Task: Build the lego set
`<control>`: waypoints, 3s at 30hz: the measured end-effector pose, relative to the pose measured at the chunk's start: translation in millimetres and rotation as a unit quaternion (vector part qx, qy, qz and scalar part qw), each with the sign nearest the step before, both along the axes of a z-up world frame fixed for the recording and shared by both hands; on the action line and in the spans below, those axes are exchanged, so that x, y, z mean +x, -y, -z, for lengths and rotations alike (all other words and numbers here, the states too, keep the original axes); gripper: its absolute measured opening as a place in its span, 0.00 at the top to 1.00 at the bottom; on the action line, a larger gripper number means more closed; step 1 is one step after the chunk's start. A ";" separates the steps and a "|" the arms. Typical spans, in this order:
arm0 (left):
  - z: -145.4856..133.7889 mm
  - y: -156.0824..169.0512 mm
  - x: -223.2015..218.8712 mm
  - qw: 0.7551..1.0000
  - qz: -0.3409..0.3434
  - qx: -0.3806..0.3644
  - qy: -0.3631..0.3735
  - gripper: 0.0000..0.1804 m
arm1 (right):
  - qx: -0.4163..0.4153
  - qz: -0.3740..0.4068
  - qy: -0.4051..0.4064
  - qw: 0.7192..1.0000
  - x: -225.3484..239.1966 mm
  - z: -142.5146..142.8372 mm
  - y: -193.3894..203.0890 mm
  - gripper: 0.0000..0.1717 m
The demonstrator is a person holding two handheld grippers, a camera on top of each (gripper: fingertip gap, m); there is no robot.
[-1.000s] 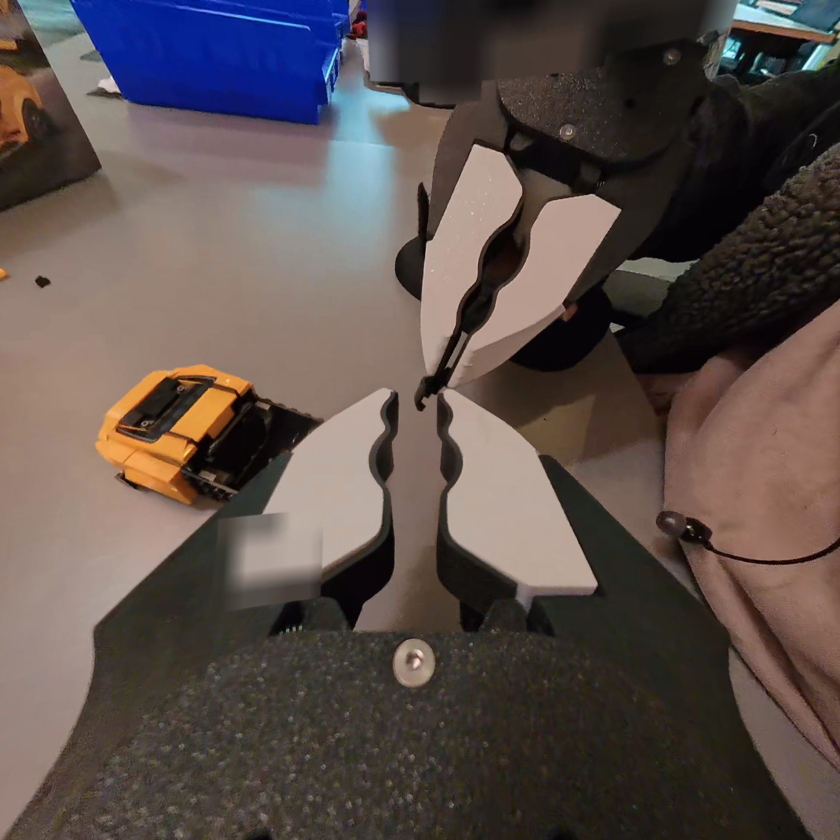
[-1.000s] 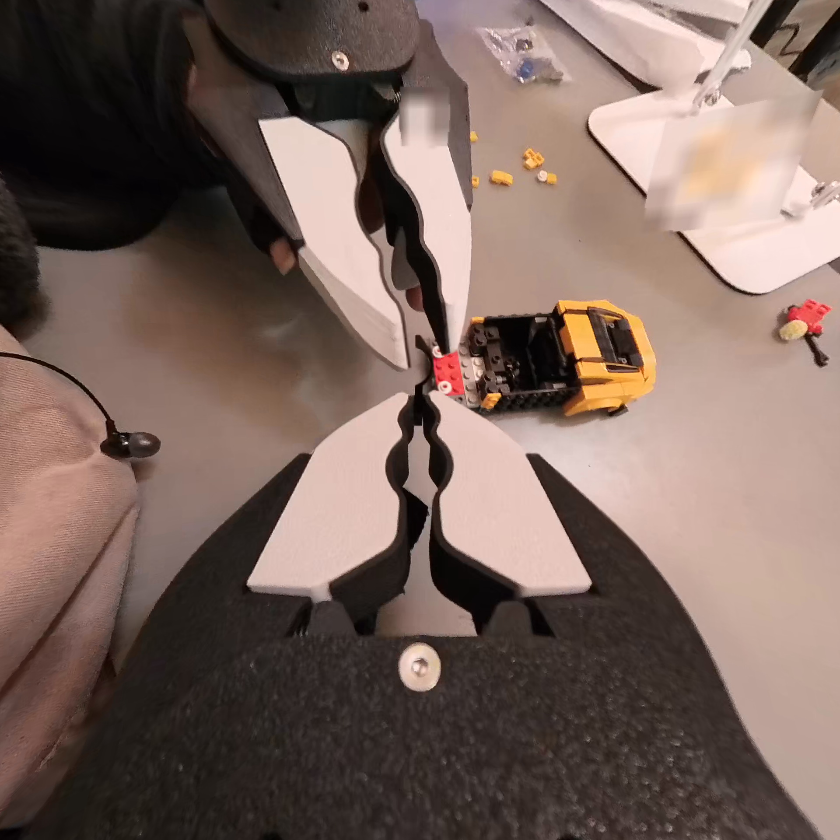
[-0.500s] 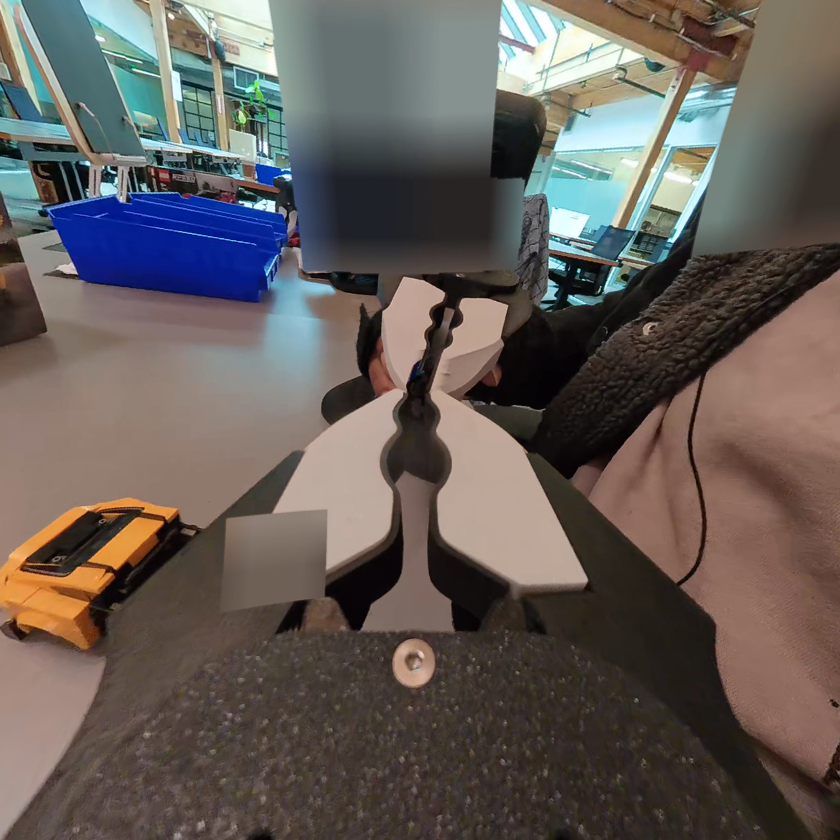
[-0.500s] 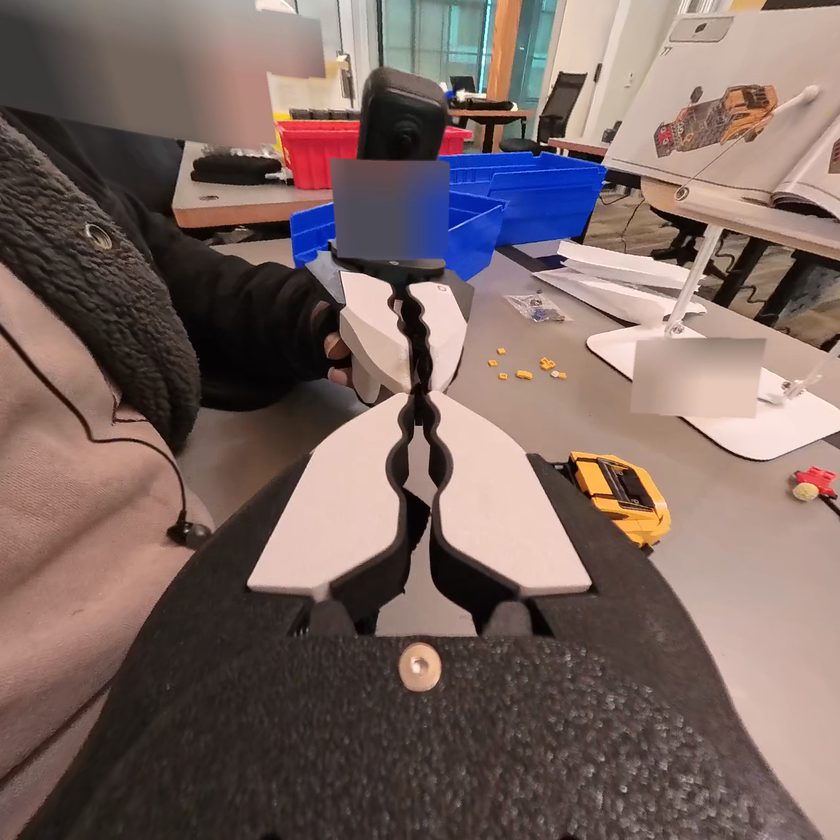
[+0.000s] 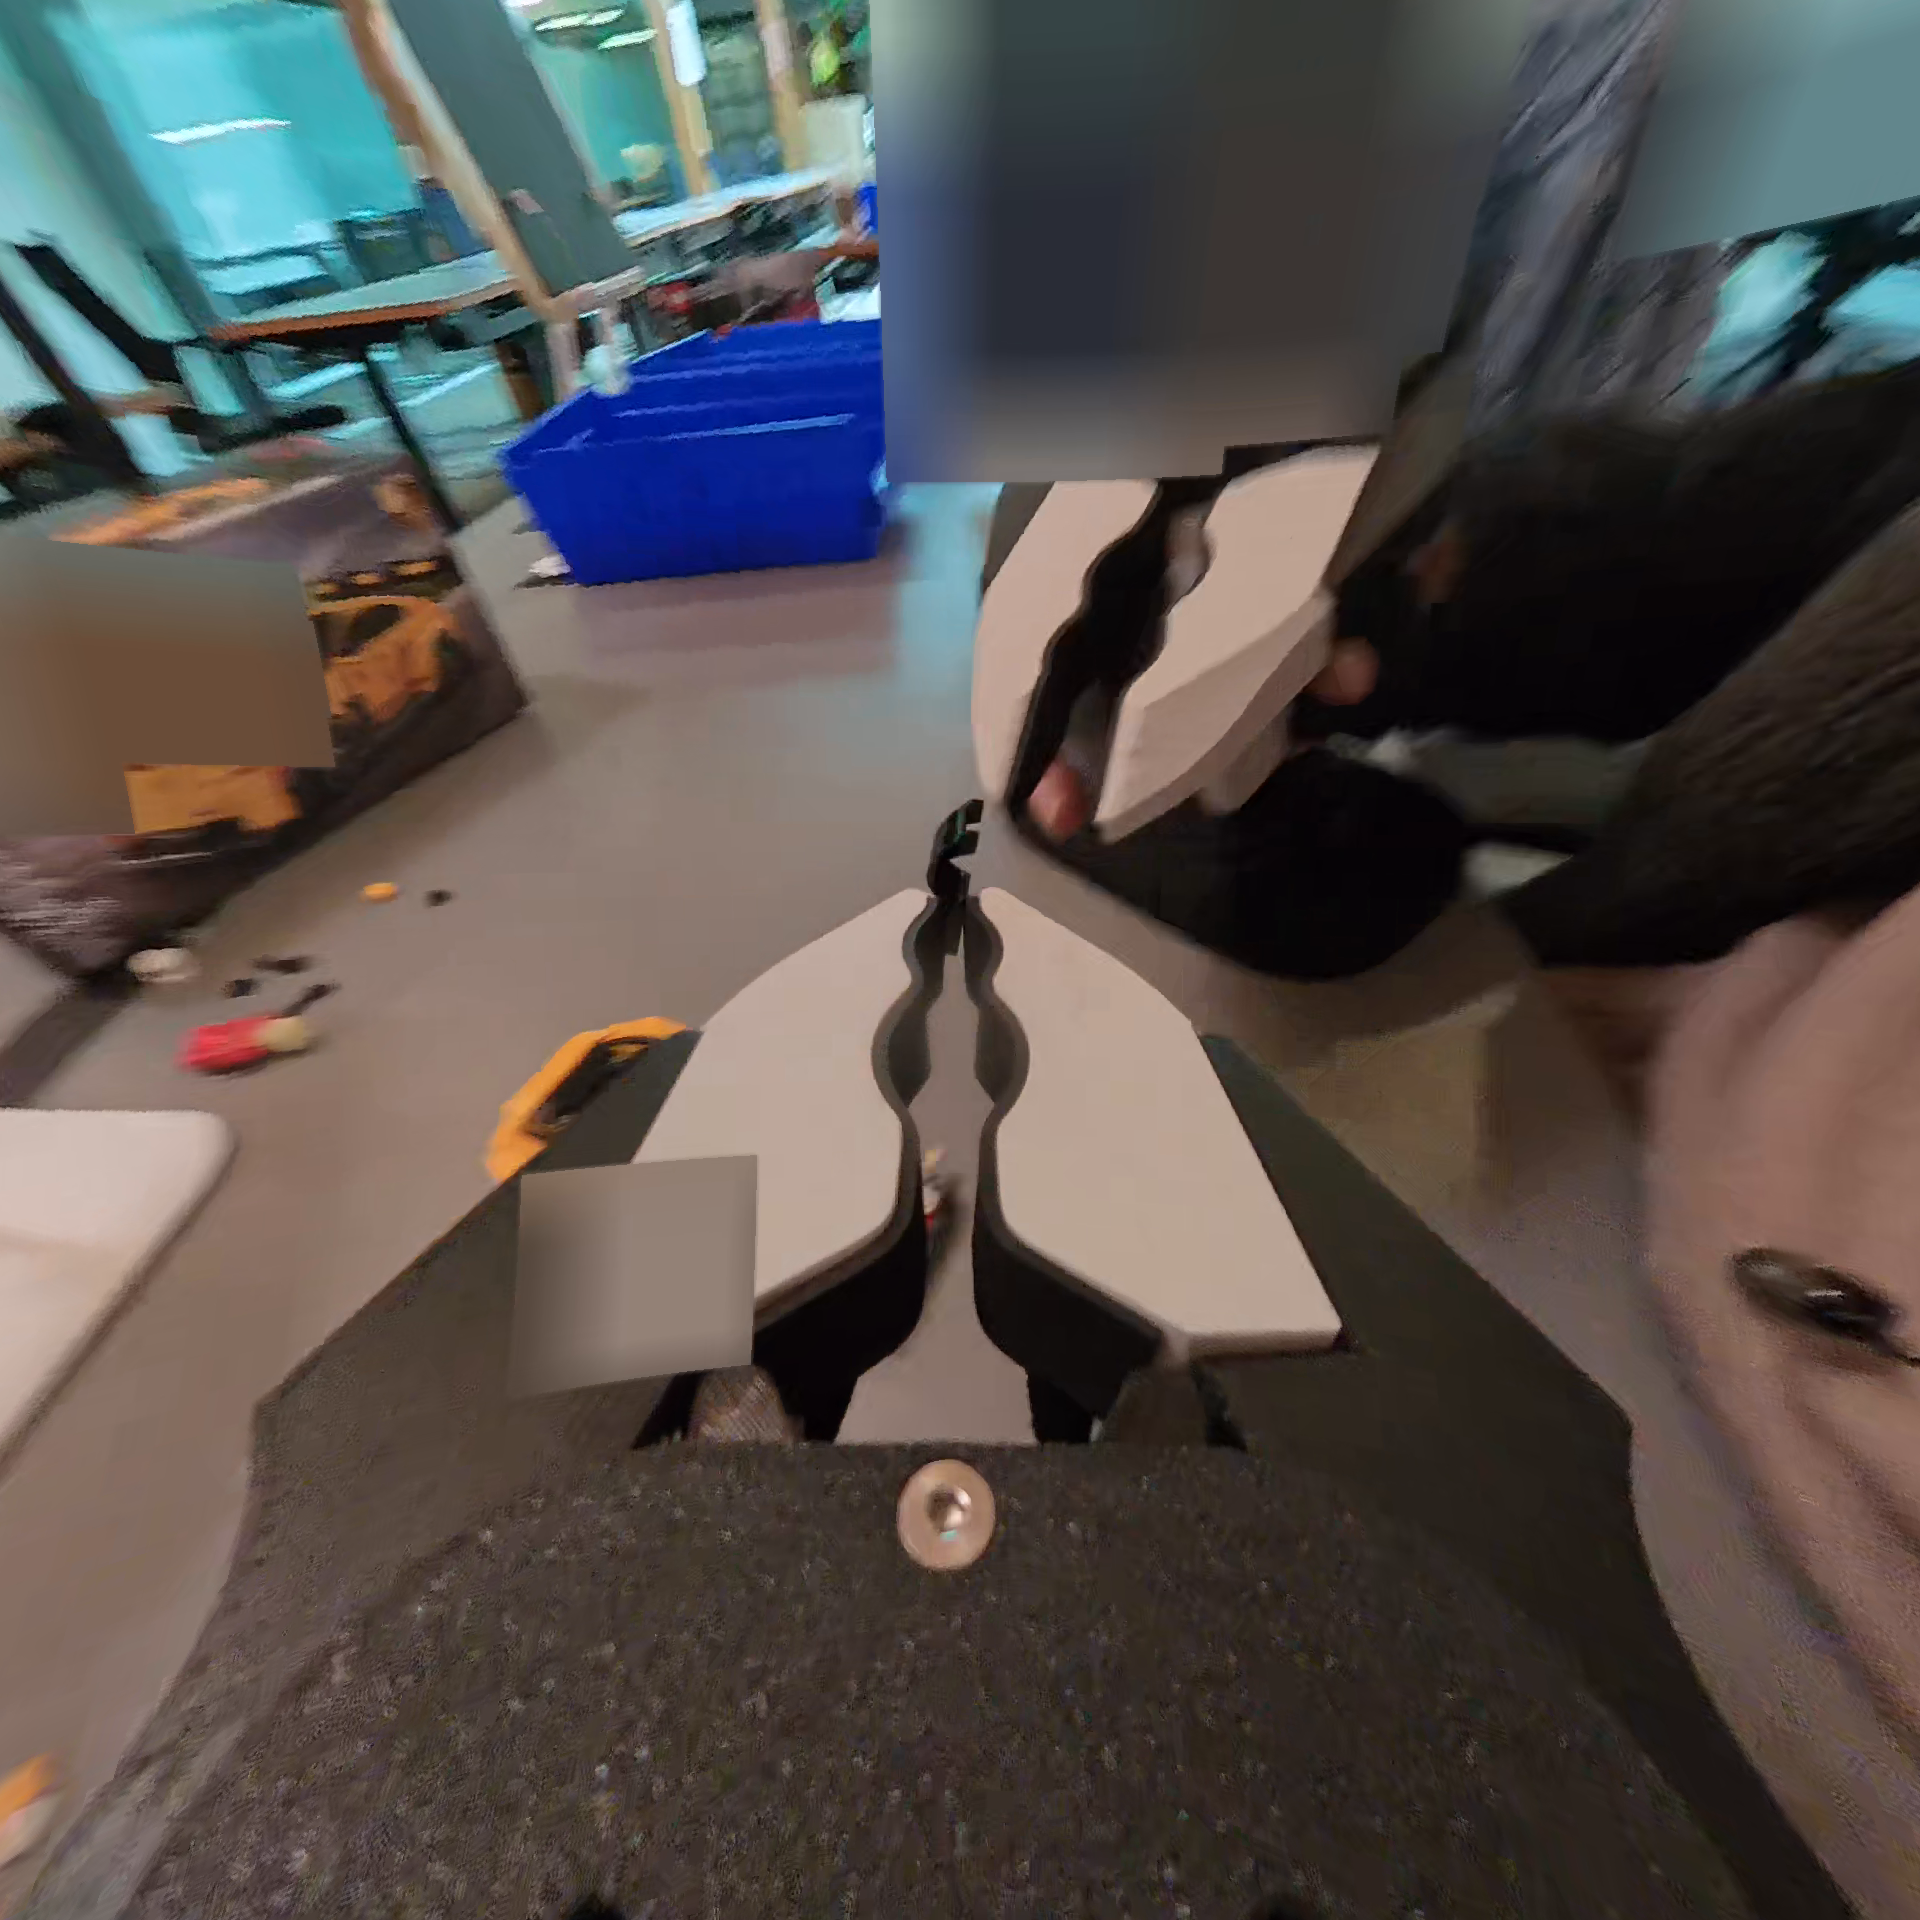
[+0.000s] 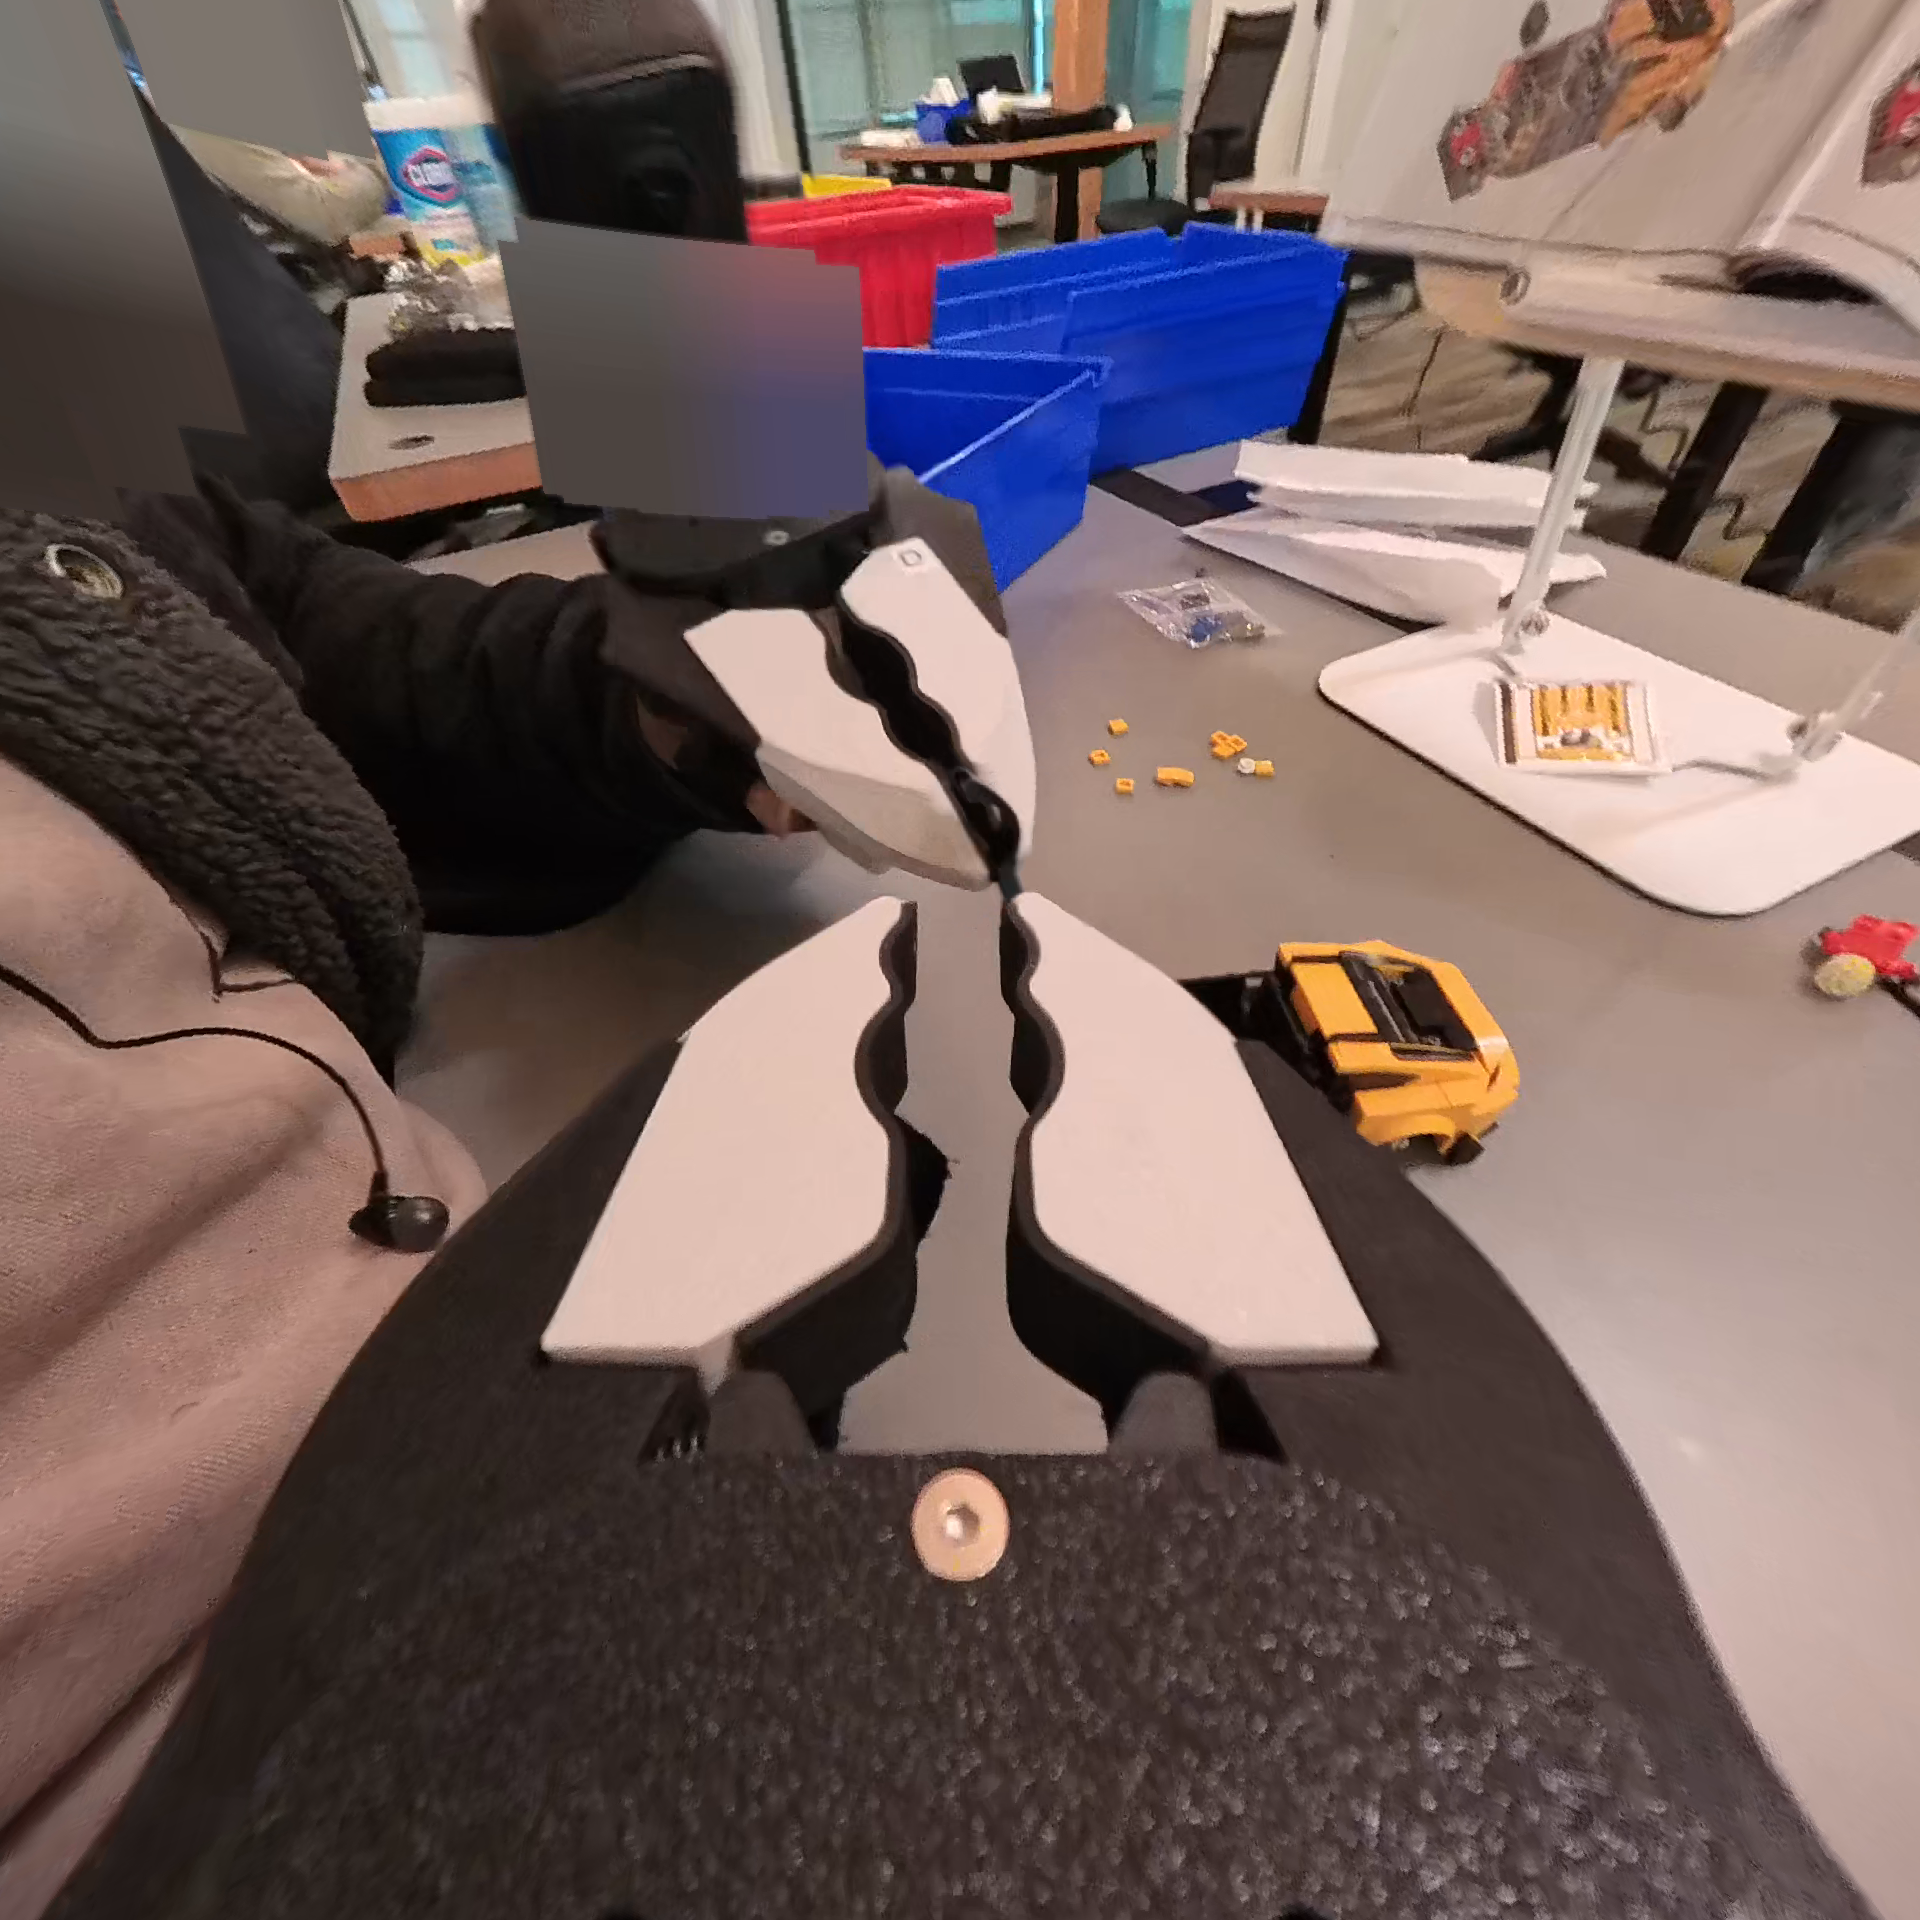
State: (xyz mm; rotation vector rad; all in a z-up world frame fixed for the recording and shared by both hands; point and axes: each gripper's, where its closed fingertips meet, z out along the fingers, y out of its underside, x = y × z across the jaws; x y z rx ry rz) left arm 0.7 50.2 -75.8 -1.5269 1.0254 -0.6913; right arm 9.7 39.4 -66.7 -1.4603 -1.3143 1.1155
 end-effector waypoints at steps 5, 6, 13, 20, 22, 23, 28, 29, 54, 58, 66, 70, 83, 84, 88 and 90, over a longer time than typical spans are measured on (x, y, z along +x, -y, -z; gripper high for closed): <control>11.4 -15.8 -7.9 0.975 -0.100 0.131 -0.151 0.98 | -0.011 0.076 0.069 0.995 -3.8 8.4 -10.4 0.88; 12.3 -17.1 -8.6 0.966 -0.113 0.154 -0.175 0.98 | -0.016 0.095 0.072 0.993 -6.0 9.2 -12.6 0.88; 17.4 -24.4 -14.3 0.900 -0.176 0.262 -0.301 0.98 | -0.070 0.154 0.065 0.983 -20.6 18.0 -21.0 0.87; 23.1 -27.5 -17.0 0.880 -0.182 0.283 -0.334 0.98 | -0.067 0.162 0.080 0.981 -21.5 26.4 -27.3 0.95; 24.6 -27.4 -16.3 0.900 -0.166 0.264 -0.304 0.98 | -0.040 0.146 0.078 0.985 -20.2 26.7 -28.3 0.95; 27.1 -27.4 -17.0 0.915 -0.153 0.239 -0.285 0.94 | -0.025 0.134 0.076 0.988 -18.8 26.1 -29.0 0.95; 33.8 -23.9 -20.3 0.985 -0.044 0.058 -0.155 0.89 | 0.056 0.039 0.074 0.995 -11.4 25.0 -26.9 0.95; 33.7 -22.1 -20.6 0.990 -0.013 0.033 -0.138 0.89 | 0.066 0.022 0.079 0.994 -11.3 26.2 -27.6 0.95; 88.4 -56.2 -23.7 0.940 0.181 -0.099 -0.273 0.95 | 0.028 -0.113 0.180 0.977 -27.2 83.0 -62.8 0.95; 96.2 -55.2 -23.0 0.931 0.184 -0.108 -0.295 0.96 | 0.023 -0.120 0.195 0.973 -26.7 89.1 -62.5 0.95; 104.6 -53.5 -25.5 0.911 0.176 -0.126 -0.351 0.96 | 0.022 -0.133 0.235 0.963 -20.1 96.9 -63.1 0.91; 106.1 -54.2 -24.7 0.902 0.175 -0.128 -0.374 0.96 | 0.023 -0.144 0.249 0.958 -17.3 96.8 -61.2 0.90; 107.2 -56.2 -23.7 0.891 0.170 -0.147 -0.394 0.95 | 0.013 -0.145 0.244 0.959 -19.4 104.4 -56.5 0.89; 107.2 -56.2 -23.9 0.891 0.170 -0.148 -0.393 0.95 | 0.013 -0.145 0.245 0.959 -19.6 104.6 -56.7 0.89; 108.4 -54.4 -27.1 0.891 0.170 -0.157 -0.391 0.92 | 0.014 -0.146 0.246 0.958 -20.7 105.7 -56.2 0.89; 107.5 -53.2 -29.9 0.893 0.170 -0.160 -0.384 0.91 | 0.014 -0.147 0.246 0.958 -21.1 106.2 -56.1 0.89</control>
